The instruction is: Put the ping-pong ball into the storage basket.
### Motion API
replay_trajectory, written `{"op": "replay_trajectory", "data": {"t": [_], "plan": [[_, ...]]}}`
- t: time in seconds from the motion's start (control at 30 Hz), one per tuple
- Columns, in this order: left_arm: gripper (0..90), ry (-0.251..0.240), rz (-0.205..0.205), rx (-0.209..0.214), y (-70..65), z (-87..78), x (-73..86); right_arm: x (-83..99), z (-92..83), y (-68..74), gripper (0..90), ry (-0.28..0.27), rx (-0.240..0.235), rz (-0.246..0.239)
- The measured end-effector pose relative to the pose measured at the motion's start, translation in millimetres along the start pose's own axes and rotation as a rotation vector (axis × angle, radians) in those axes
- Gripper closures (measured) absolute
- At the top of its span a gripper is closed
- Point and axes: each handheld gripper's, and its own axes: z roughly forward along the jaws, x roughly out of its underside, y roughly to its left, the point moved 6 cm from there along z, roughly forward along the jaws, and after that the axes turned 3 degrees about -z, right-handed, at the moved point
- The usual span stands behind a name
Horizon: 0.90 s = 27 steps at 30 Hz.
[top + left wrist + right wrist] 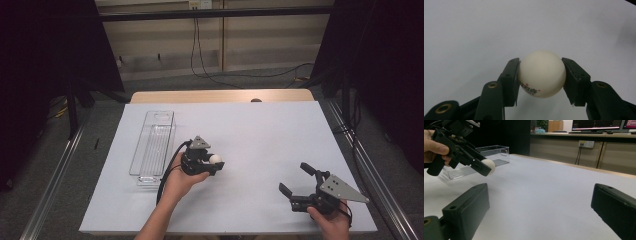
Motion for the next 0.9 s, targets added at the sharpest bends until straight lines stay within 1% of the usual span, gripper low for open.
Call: {"op": "replay_trajectory", "data": {"t": [0.1,0.13,0.17,0.2,0.23,0.27,0.3,0.37,0.47,0.5,0.53,0.57,0.6,0.67,0.7,0.77,0.87,0.9], "plan": [[51.1,0.009,0.006,-0.002,0.7,-1.3,-0.1,0.0,-0.2,0.1,1.2,0.000,-0.003,-0.005],[51.1,0.007,0.002,0.001,0.6,-1.4,-0.2,0.0,-0.2,0.1,1.2,0.001,-0.003,-0.003],[51.1,-0.009,-0.002,0.015,0.4,-0.8,-0.9,0.0,-0.2,0.1,1.2,0.001,-0.003,-0.003],[51.1,0.002,-0.005,-0.004,1.6,-3.0,-0.9,0.1,-0.1,0.1,1.2,0.002,-0.002,-0.003],[51.1,0.002,-0.005,-0.004,1.6,-3.0,-0.9,0.1,-0.1,0.1,1.2,0.002,-0.002,-0.003],[51.1,-0.003,-0.005,0.005,1.4,-3.3,-1.1,0.0,-0.5,0.0,1.2,0.000,-0.004,-0.004],[51.1,-0.005,-0.014,-0.005,1.3,-4.0,-1.5,0.0,-0.5,0.0,1.2,0.000,-0.004,-0.004],[51.1,-0.015,-0.017,0.002,2.1,-4.4,-2.0,-0.1,-0.5,-0.2,1.2,-0.001,-0.002,-0.004],[51.1,-0.015,-0.018,0.007,2.6,-4.6,-1.9,-0.3,-0.6,-0.4,1.2,-0.003,-0.003,-0.009],[51.1,-0.017,-0.025,0.006,2.4,-4.8,-1.9,-0.4,-0.6,-0.4,1.2,-0.004,-0.004,-0.010],[51.1,-0.008,-0.021,0.007,2.7,-5.6,-1.8,-0.4,-0.6,-0.4,1.2,-0.004,-0.004,-0.011],[51.1,-0.004,-0.019,-0.004,2.8,-6.2,-1.9,-0.4,-0.6,-0.4,1.2,-0.004,-0.004,-0.011],[51.1,-0.001,-0.020,-0.006,2.8,-6.8,-1.9,-0.4,-0.6,-0.4,1.2,-0.003,-0.004,-0.011],[51.1,-0.011,-0.017,0.001,3.1,-7.3,-2.8,-0.4,-0.6,-0.4,1.2,-0.003,-0.003,-0.011],[51.1,-0.006,-0.017,-0.007,3.1,-8.3,-2.9,-0.4,-0.6,-0.4,1.1,-0.003,-0.004,-0.011],[51.1,-0.001,-0.015,-0.004,4.4,-10.4,-3.2,-0.5,-0.7,-0.5,1.2,-0.004,-0.004,-0.009],[51.2,-0.013,-0.021,-0.010,6.1,-11.5,-3.9,-0.1,-0.8,-0.4,1.2,-0.001,-0.004,-0.007],[51.1,-0.006,-0.022,-0.009,6.7,-12.8,-4.0,-0.3,-0.9,-0.2,1.2,-0.002,-0.005,-0.007]]}}
